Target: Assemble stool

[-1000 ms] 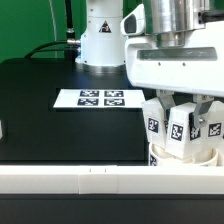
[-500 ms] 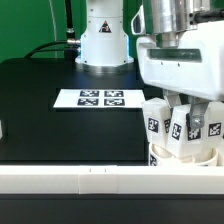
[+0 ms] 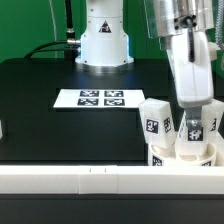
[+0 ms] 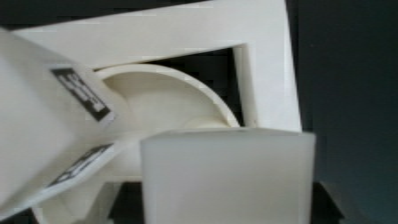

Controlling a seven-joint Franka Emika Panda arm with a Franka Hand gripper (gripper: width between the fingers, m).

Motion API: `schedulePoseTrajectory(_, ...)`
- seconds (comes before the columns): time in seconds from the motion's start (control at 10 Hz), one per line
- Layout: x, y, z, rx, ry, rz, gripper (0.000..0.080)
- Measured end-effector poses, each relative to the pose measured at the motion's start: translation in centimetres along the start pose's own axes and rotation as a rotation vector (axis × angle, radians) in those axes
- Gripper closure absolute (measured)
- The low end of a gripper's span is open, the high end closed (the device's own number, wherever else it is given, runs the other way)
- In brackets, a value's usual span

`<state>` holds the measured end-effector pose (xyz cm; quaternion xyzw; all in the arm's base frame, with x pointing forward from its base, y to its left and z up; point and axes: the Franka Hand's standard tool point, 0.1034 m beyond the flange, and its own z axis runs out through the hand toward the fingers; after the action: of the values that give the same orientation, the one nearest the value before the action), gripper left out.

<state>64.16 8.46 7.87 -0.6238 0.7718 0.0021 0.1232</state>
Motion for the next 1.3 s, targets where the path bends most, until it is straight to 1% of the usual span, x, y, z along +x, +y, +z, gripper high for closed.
schedulePoseTrajectory(0.1, 0.0, 0.0, 0.0, 0.001, 0.000, 0.015, 0.0459)
schedulePoseTrajectory(0.5, -0.4, 0.1, 0.0, 0.002, -0.023, 0.275, 0.0459)
schedulePoseTrajectory(0.6, -0.5, 0.1, 0.1, 0.022, -0.031, 0.378, 0.0459)
schedulePoseTrajectory(0.7, -0.9, 0.3, 0.2, 0.023, -0.036, 0.411, 0.0459)
schedulePoseTrajectory(1.0, -1.6, 0.7, 0.3, 0.016, -0.062, 0.482, 0.0459)
schedulePoseTrajectory(1.3, -1.7, 0.7, 0.3, 0.014, -0.088, 0.546, 0.0459)
